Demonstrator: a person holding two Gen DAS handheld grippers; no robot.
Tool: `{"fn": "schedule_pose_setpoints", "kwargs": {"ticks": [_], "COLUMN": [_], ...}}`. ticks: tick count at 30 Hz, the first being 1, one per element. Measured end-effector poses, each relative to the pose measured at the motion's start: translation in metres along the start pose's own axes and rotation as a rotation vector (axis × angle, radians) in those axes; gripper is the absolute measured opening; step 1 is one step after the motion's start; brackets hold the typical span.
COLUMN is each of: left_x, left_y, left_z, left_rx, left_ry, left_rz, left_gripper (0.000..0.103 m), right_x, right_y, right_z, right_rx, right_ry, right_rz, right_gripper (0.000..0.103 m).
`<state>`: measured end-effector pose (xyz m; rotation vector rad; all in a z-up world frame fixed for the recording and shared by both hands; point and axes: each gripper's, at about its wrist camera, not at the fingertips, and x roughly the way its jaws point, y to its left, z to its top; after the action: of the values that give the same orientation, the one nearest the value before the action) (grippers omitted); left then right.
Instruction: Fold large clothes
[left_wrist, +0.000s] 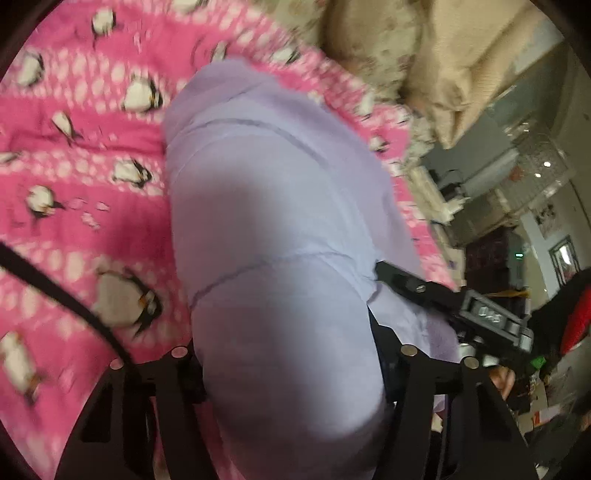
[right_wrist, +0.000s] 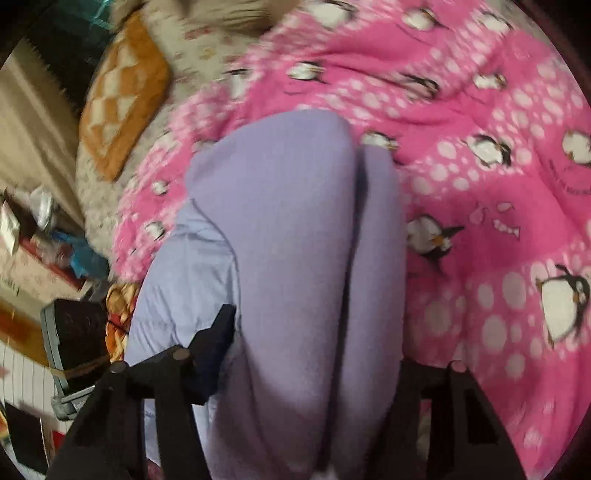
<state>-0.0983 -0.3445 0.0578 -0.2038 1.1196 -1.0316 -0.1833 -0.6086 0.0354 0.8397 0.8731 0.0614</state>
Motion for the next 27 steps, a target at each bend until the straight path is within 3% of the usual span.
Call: {"fn": "schedule_pose_setpoints", "kwargs": {"ticks": [3,7,10,12,14,17,19,20,24,27], "left_x": [-0.047,-0.074,-0.063,-0.074,-0.094,-0.117,-0.118,-0.115,-0.094,-0.072], "left_y": [-0.009,0.006,0.037,0.036,0.021,-0.002,-0.012,-0.015,-0.012,-0.007], "left_z": [-0.028,-0.077,-0.096,-0.096,-0.093,-0.088,-0.081,-0.078,-0.065,-0.058], "left_rx": [0.042,0.023,-0.080,-0.098,-0.046,0.048,0.089,0.098,0.068,0.038], "left_ry": [-0.011,0.032,0.086,0.069,0.025,-0.104,-0.140,-0.140,-0.123,-0.098], "left_rz": [0.007,0.096,0.159,0.174,0.228,0.351,0.414,0.431,0.520,0.540], "left_gripper": [0.033,0.036,0.048,0.048,0.048,0.048,0.048,0.048,0.048,0.048], "right_x": [-0.019,-0.015,0.009,0.009,-0.009,-0.046,-0.062,-0.063,-0.061,-0.044], "right_y": [0.031,0.051,0.057,0.057,0.061,0.075,0.083,0.086,0.116,0.137], "right_z": [-0.026,-0.072,-0.102,-0.108,-0.106,-0.101,-0.096,-0.092,-0.083,-0.080], "right_rx": [-0.033,-0.002,-0.055,-0.044,-0.025,-0.091,-0.111,-0.115,-0.175,-0.214], "right_ry": [0.010,0.087,0.097,0.092,0.075,-0.029,-0.082,-0.093,-0.161,-0.136], "right_rz": [0.055,0.111,0.030,0.017,0.012,-0.053,-0.092,-0.103,-0.118,-0.083], "right_gripper": [0.060,0.064,0.078,0.081,0.081,0.081,0.081,0.080,0.053,0.051]}}
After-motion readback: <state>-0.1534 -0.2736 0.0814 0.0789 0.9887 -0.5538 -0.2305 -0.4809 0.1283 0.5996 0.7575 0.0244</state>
